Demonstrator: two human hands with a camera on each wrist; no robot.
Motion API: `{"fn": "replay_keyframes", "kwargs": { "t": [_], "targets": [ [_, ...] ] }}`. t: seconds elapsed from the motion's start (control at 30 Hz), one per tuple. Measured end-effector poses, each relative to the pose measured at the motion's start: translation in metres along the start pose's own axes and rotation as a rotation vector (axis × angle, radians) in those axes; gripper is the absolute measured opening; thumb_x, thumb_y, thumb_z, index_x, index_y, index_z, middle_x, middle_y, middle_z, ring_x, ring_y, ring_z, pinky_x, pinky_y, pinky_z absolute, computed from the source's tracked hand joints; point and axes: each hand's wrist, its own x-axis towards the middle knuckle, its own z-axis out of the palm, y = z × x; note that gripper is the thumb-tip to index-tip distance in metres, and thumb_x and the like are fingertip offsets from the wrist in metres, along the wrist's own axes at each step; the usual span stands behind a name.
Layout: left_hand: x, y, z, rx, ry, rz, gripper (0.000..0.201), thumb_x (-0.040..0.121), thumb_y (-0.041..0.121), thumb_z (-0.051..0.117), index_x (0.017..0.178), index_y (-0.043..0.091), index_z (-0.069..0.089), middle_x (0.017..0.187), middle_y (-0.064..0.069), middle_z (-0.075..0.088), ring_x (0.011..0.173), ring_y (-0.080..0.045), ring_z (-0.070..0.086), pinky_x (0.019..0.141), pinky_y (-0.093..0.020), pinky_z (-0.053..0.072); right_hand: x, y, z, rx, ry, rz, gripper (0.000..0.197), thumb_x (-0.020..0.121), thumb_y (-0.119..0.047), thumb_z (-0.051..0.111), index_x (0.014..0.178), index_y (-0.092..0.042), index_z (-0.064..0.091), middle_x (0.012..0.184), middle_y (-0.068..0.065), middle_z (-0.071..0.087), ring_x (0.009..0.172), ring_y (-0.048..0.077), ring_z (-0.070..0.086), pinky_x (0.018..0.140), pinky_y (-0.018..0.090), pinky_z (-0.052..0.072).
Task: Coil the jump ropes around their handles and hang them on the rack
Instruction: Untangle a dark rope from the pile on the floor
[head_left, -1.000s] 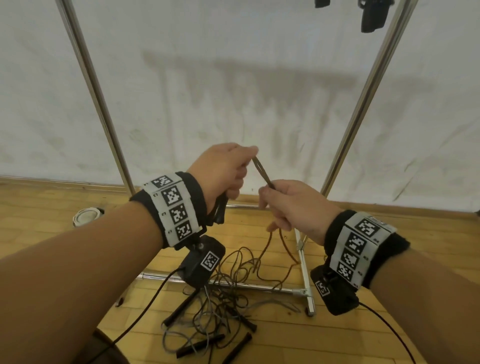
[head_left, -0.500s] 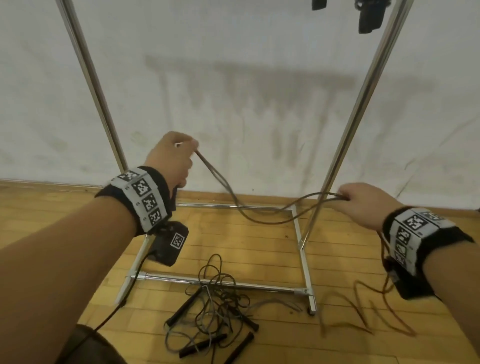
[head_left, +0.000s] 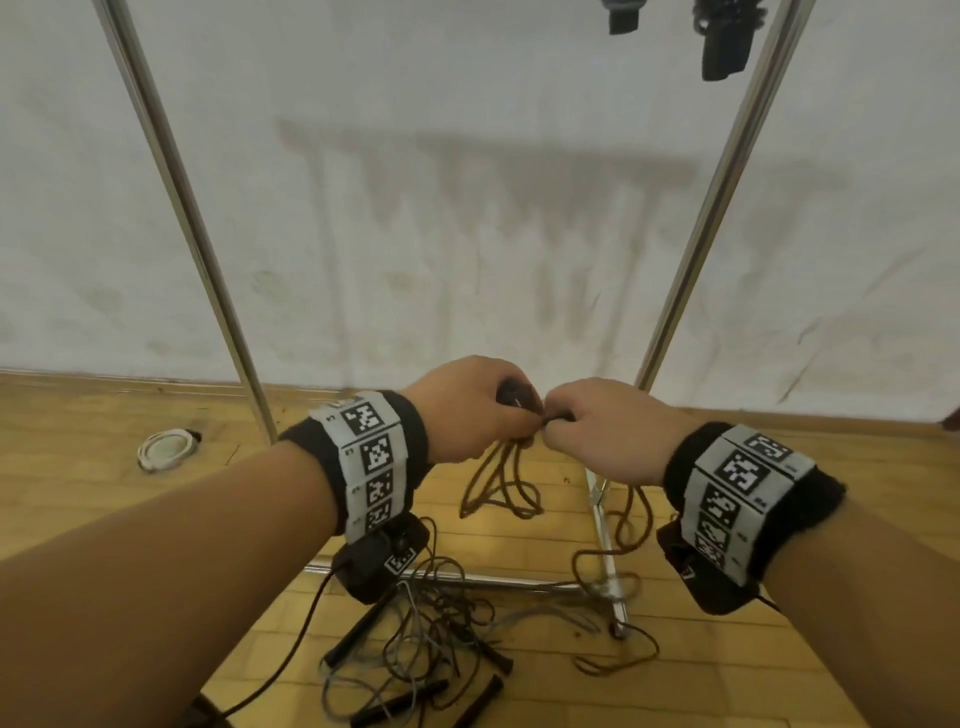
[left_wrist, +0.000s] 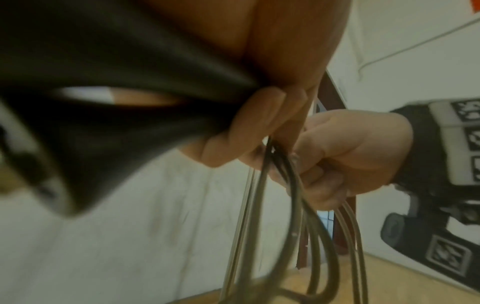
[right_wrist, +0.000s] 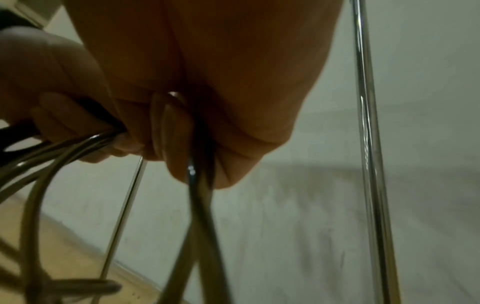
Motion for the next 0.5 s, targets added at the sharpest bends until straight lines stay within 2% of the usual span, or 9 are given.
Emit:
{"fn": "replay_keyframes", "kwargs": {
  "t": [0.1,0.17,0.2,0.27,0.33,0.37,0.43,0.5],
  "targets": [
    [0.002,-0.004,-0.014,0.041,-0.002,-0.034,0.014,0.095,0.037,0.072,0.091,0.025,0.075,0.066,0.005,0.071,0.046,-0.005,0.056,0.048,-0.022,0.048,0.002,0.005,0.0,0.145,0.027,-0.01,0.019,0.097,-0.038,0.057,0.093,-0.025,0.07,0.073,-0.006,0.065,0.065,0.012,0.061,0.06,0.031,0.049],
    [0.002,-0.01,-0.023,0.082,-0.02,-0.042,0.017,0.097,0.041,0.07,0.091,0.025,0.073,0.058,0.01,0.065,0.043,-0.003,0.054,0.045,-0.02,0.045,0.001,0.014,0.002,0.217,-0.006,0.003,0.025,0.097,-0.049,0.057,0.088,-0.029,0.069,0.061,-0.009,0.061,0.053,0.009,0.058,0.052,0.028,0.05],
    [0.002,-0.013,-0.028,0.12,-0.007,-0.039,0.017,0.098,0.041,0.067,0.09,0.027,0.072,0.056,0.012,0.064,0.043,-0.002,0.053,0.045,-0.018,0.043,0.001,0.022,0.003,0.2,-0.027,0.007,0.029,0.098,-0.054,0.055,0.087,-0.03,0.068,0.06,-0.01,0.06,0.051,0.008,0.057,0.052,0.027,0.051],
    [0.003,-0.022,-0.044,0.272,0.1,-0.037,0.019,0.102,0.04,0.063,0.087,0.029,0.07,0.062,0.01,0.064,0.051,-0.002,0.055,0.049,-0.021,0.039,0.0,0.045,0.005,0.103,-0.036,0.045,0.031,0.099,-0.057,0.051,0.093,-0.033,0.068,0.07,-0.012,0.066,0.056,0.005,0.061,0.057,0.028,0.054],
    [0.004,-0.04,-0.064,0.401,0.226,-0.096,0.02,0.104,0.037,0.059,0.089,0.027,0.065,0.072,0.008,0.061,0.063,-0.006,0.054,0.054,-0.025,0.034,-0.006,0.076,0.005,0.051,-0.01,0.146,0.026,0.101,-0.056,0.048,0.099,-0.038,0.066,0.084,-0.009,0.071,0.057,0.005,0.063,0.057,0.026,0.054],
    [0.003,-0.051,-0.074,0.445,0.272,-0.149,0.02,0.106,0.036,0.057,0.091,0.024,0.063,0.076,0.007,0.06,0.067,-0.008,0.053,0.056,-0.027,0.033,-0.011,0.092,0.004,0.038,-0.01,0.206,0.026,0.102,-0.055,0.047,0.096,-0.038,0.065,0.085,-0.008,0.071,0.055,0.008,0.063,0.055,0.026,0.053],
    [-0.001,-0.074,-0.087,0.512,0.322,-0.262,0.022,0.107,0.035,0.053,0.092,0.021,0.06,0.082,0.002,0.061,0.07,-0.012,0.053,0.06,-0.031,0.035,-0.021,0.119,0.004,-0.047,-0.061,0.308,0.036,0.103,-0.055,0.042,0.089,-0.031,0.064,0.077,-0.006,0.069,0.057,0.011,0.067,0.056,0.026,0.048],
    [-0.004,-0.088,-0.088,0.56,0.292,-0.333,0.021,0.107,0.036,0.054,0.099,0.02,0.063,0.098,-0.004,0.069,0.078,-0.018,0.059,0.069,-0.033,0.042,-0.023,0.127,0.005,-0.113,-0.11,0.368,0.04,0.105,-0.053,0.04,0.086,-0.027,0.064,0.073,-0.004,0.066,0.056,0.01,0.068,0.054,0.024,0.045]
  ]
}}
